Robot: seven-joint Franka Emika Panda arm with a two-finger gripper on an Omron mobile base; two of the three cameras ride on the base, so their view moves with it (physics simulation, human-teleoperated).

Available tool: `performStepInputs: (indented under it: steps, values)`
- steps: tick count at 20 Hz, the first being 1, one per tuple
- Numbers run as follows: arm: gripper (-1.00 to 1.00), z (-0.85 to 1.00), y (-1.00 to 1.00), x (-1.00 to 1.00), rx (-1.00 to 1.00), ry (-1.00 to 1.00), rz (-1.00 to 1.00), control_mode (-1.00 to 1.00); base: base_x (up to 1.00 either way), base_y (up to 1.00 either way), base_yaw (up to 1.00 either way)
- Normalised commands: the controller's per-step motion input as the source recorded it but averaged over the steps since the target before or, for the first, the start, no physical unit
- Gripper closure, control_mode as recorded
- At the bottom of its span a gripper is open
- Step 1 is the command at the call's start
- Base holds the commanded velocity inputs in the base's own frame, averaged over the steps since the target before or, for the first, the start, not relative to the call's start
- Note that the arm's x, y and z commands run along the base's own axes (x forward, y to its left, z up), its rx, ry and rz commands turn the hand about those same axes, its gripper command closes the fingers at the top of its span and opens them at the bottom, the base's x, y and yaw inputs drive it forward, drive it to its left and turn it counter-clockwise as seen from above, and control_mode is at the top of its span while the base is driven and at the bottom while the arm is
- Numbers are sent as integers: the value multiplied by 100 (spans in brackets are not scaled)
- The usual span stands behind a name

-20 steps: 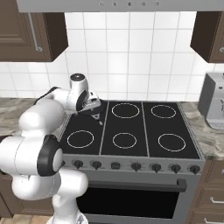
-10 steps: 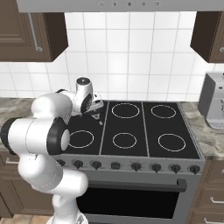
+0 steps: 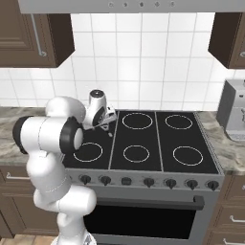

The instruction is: Move the pot and pan from the stove into the sink.

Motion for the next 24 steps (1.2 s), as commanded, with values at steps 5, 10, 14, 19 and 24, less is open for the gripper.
performStepInputs:
  steps: [5, 10, 14, 19, 24]
  values:
    - [-100, -37, -10, 15, -2, 0, 0, -100, 0, 0, 0]
    - [-100, -2, -1, 2, 0, 0, 0, -100, 0, 0, 0]
    - [-100, -14, -1, 30, 0, 0, 0, -100, 0, 0, 0]
    - [-100, -26, -8, 25, 0, 0, 1, -100, 0, 0, 0]
    - [-100, -22, -5, 18, 0, 0, 2, -100, 0, 0, 0]
